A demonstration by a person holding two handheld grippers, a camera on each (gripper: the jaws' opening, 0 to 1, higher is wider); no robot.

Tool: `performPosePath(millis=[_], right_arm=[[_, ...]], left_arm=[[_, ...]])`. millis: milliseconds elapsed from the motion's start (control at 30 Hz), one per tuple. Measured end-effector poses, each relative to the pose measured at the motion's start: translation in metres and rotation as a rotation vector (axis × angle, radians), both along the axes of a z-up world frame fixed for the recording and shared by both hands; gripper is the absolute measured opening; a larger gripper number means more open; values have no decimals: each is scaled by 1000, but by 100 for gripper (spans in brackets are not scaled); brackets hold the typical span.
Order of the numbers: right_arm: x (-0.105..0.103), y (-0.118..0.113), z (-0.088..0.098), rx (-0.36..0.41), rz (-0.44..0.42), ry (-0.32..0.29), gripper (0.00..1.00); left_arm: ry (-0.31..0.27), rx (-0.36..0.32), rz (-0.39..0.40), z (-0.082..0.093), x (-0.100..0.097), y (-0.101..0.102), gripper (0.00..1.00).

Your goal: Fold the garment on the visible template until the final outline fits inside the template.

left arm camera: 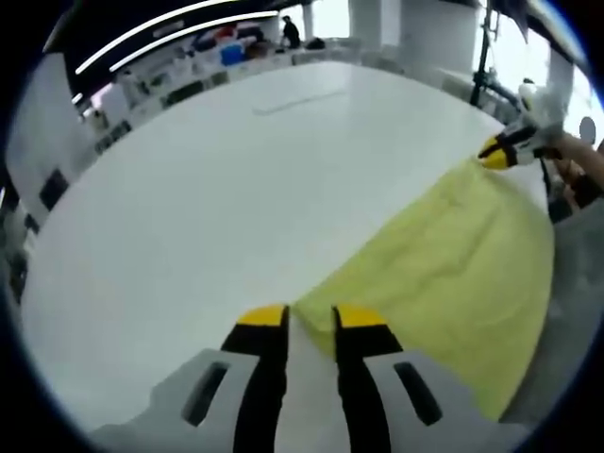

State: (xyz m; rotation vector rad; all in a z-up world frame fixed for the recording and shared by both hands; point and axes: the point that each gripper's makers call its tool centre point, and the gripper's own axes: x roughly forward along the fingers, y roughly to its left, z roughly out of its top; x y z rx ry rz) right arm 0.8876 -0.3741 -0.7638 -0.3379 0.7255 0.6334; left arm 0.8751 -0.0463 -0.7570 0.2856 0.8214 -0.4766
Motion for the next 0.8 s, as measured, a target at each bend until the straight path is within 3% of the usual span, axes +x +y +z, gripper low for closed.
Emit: performPosePath(millis=[133,300,433,533,667,733,800], right_arm=[[1,14,10,105,-15,-1,12],[4,27,16,110,17,-13,11],[4,40,18,123,45,-12,11],[1,53,20,130,77,-12,10],[-11,76,17,138,156,6,10],[-23,91,16,162,214,42,12],[-38,109,20,234,258,79,16]], left_arm=[[-33,2,-18,11,0,-5,16],[-67,-49,-62,31,7,-26,17],[-68,-59,-104,32,8,-45,17],[-53,-100,-132,30,4,-65,17],[-1,-123,-230,24,-12,-94,15],[2,-200,-268,29,-20,-114,15],[33,-272,-278,33,-29,-129,15]])
